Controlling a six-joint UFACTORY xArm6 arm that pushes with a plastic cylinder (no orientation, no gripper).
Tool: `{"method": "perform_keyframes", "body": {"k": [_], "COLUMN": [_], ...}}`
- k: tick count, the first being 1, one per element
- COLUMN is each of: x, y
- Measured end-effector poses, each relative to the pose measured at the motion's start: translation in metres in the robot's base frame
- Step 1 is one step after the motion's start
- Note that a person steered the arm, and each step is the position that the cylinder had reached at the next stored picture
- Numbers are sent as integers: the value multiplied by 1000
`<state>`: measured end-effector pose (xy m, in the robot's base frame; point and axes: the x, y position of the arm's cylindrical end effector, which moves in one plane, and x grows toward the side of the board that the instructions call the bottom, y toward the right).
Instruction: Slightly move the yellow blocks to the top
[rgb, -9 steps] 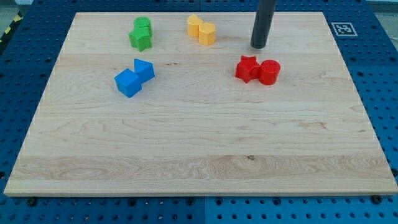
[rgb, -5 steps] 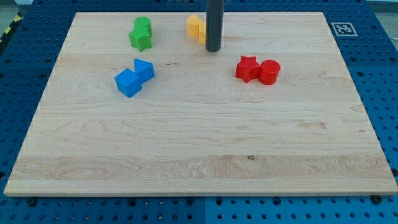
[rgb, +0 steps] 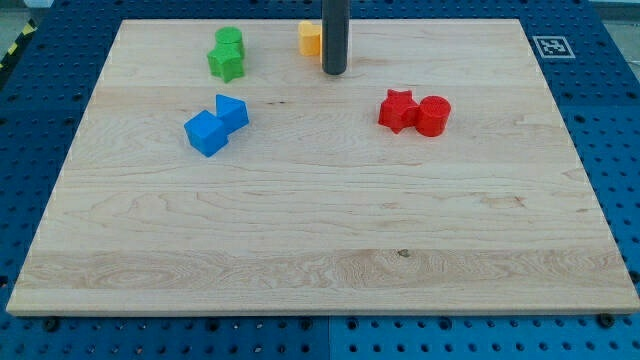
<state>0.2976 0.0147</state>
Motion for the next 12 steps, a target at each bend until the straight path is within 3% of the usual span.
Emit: {"method": "perform_keyframes", "body": {"k": [4, 8, 12], "x": [-6, 11, 36], "y": [-14, 18, -89]}}
